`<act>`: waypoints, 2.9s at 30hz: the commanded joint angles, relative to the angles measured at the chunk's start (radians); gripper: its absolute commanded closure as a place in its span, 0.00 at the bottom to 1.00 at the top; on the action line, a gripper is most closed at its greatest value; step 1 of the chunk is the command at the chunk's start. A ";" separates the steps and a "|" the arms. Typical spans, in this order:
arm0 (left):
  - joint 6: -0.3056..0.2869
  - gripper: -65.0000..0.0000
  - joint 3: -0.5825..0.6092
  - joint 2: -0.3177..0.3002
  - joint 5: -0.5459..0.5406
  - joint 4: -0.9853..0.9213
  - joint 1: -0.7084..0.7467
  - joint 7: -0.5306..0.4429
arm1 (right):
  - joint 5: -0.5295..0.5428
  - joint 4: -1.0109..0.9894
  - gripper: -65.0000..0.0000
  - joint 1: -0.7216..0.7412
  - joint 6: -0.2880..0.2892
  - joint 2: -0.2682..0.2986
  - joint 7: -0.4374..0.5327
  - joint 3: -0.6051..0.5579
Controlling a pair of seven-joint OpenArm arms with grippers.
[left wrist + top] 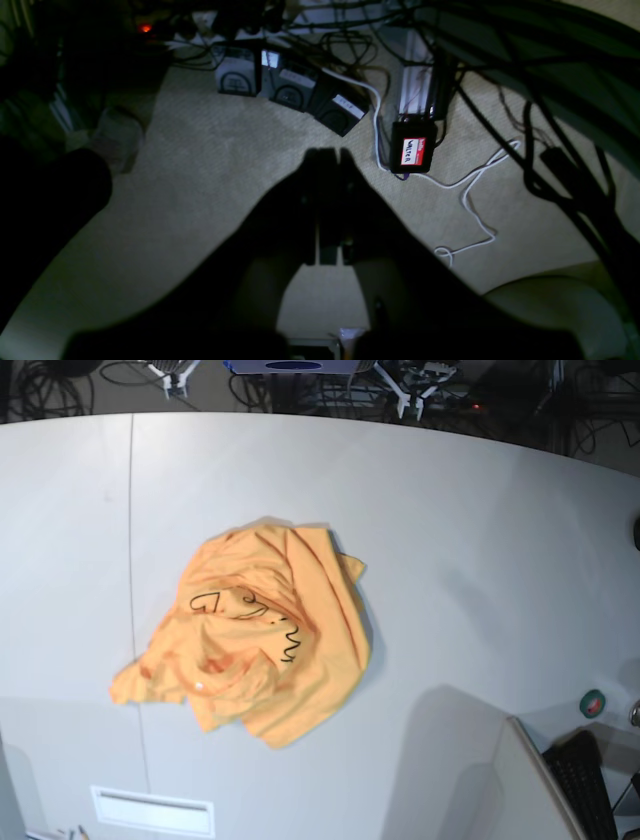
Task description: Layout the t-shirt on the table in an organized manner, then fold the t-shirt properly
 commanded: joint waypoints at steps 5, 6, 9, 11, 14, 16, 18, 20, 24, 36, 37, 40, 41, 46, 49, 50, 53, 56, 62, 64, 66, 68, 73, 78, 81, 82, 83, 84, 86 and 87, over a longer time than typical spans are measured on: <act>0.004 1.00 0.003 -0.018 0.004 0.133 0.105 0.001 | 0.001 0.164 1.00 -0.110 -0.003 0.007 -0.003 -0.001; 0.003 1.00 0.003 -0.032 0.004 0.162 0.125 0.005 | 0.001 0.184 1.00 -0.127 -0.003 0.007 -0.003 -0.001; -0.043 1.00 0.003 -0.067 0.003 0.259 0.194 0.002 | 0.004 0.241 1.00 -0.190 -0.003 0.006 -0.003 0.005; -0.098 1.00 0.003 -0.095 -0.002 0.322 0.238 0.002 | 0.005 0.320 1.00 -0.255 -0.003 0.006 -0.002 0.007; -0.112 1.00 0.001 -0.122 -0.003 0.400 0.311 0.002 | 0.005 0.489 1.00 -0.370 -0.003 0.007 -0.005 0.007; -0.112 1.00 0.001 -0.135 -0.003 0.458 0.363 0.002 | 0.005 0.601 1.00 -0.443 -0.003 0.007 -0.012 0.008; -0.112 1.00 0.001 -0.153 -0.006 0.538 0.427 0.002 | 0.005 0.696 1.00 -0.505 -0.003 0.007 -0.055 0.008; -0.114 1.00 -0.005 -0.164 -0.003 0.636 0.501 0.001 | 0.005 0.790 1.00 -0.560 -0.003 0.007 -0.098 0.008; -0.114 1.00 -0.011 -0.213 -0.008 0.848 0.644 0.001 | 0.005 0.985 1.00 -0.663 -0.003 0.007 -0.147 0.008; -0.114 1.00 -0.192 -0.297 -0.238 1.457 0.891 0.008 | 0.005 1.645 1.00 -0.804 -0.003 0.007 -0.330 0.034; -0.114 1.00 -0.218 -0.297 -0.266 1.482 0.881 0.010 | 0.005 1.688 1.00 -0.790 -0.003 0.007 -0.338 0.031; -0.114 1.00 -0.281 -0.294 -0.353 1.535 0.817 0.013 | 0.007 1.793 1.00 -0.700 -0.003 -0.002 -0.367 -0.001; -0.114 1.00 -0.292 -0.294 -0.378 1.548 0.792 0.025 | 0.007 1.804 1.00 -0.651 -0.003 -0.002 -0.384 -0.033; -0.114 1.00 -0.393 -0.291 -0.451 1.598 0.636 0.280 | 0.062 1.803 1.00 -0.364 -0.003 -0.037 -0.533 -0.161; -0.114 1.00 -0.471 -0.276 -0.511 1.595 0.530 0.404 | 0.202 1.761 0.88 -0.170 -0.003 -0.073 -0.640 -0.159; -0.114 1.00 -0.499 -0.265 -0.522 1.595 0.499 0.432 | 0.254 1.724 0.77 -0.101 -0.003 -0.079 -0.668 -0.159; -0.114 1.00 -0.548 -0.248 -0.519 1.595 0.412 0.490 | 0.390 1.572 0.53 0.083 -0.003 -0.086 -0.697 -0.159; -0.114 0.67 -0.551 -0.256 -0.520 1.595 0.361 0.551 | 0.501 1.348 0.45 0.250 -0.006 -0.086 -0.694 -0.159; -0.115 0.43 -0.546 -0.257 -0.520 1.597 0.343 0.562 | 0.533 0.997 0.49 0.428 -0.008 -0.083 -0.536 -0.159; -0.115 0.43 -0.546 -0.256 -0.520 1.595 0.341 0.562 | 0.533 0.922 0.49 0.456 -0.021 -0.083 -0.500 -0.159; -0.115 0.43 -0.546 -0.256 -0.520 1.595 0.341 0.562 | 0.533 0.873 0.49 0.471 -0.101 -0.082 -0.479 -0.159; -0.115 0.43 -0.546 -0.256 -0.520 1.595 0.341 0.562 | 0.533 0.865 0.48 0.471 -0.158 -0.079 -0.454 -0.162; -0.115 0.43 -0.542 -0.251 -0.520 1.575 0.327 0.562 | 0.533 0.851 0.49 0.482 -0.159 -0.080 -0.413 -0.162; -0.115 0.44 -0.444 -0.257 -0.519 1.492 0.280 0.562 | 0.538 0.781 0.50 0.520 -0.158 -0.085 -0.408 -0.161; -0.115 0.44 -0.379 -0.257 -0.519 1.440 0.231 0.562 | 0.538 0.772 0.55 0.531 -0.158 -0.091 -0.390 -0.161; -0.115 0.44 -0.361 -0.257 -0.519 1.422 0.215 0.562 | 0.538 0.773 0.64 0.528 -0.158 -0.093 -0.370 -0.161; -0.115 0.44 -0.345 -0.257 -0.519 1.405 0.202 0.562 | 0.538 0.775 0.77 0.526 -0.156 -0.089 -0.355 -0.161; -0.115 0.44 -0.335 -0.257 -0.519 1.393 0.188 0.562 | 0.538 0.776 0.91 0.526 -0.156 -0.089 -0.348 -0.161; -0.115 0.44 -0.304 -0.257 -0.517 1.365 0.148 0.562 | 0.539 0.778 1.00 0.523 -0.156 -0.089 -0.350 -0.161; -0.115 0.44 -0.286 -0.257 -0.517 1.350 0.128 0.562 | 0.553 0.788 1.00 0.511 -0.156 -0.089 -0.350 -0.161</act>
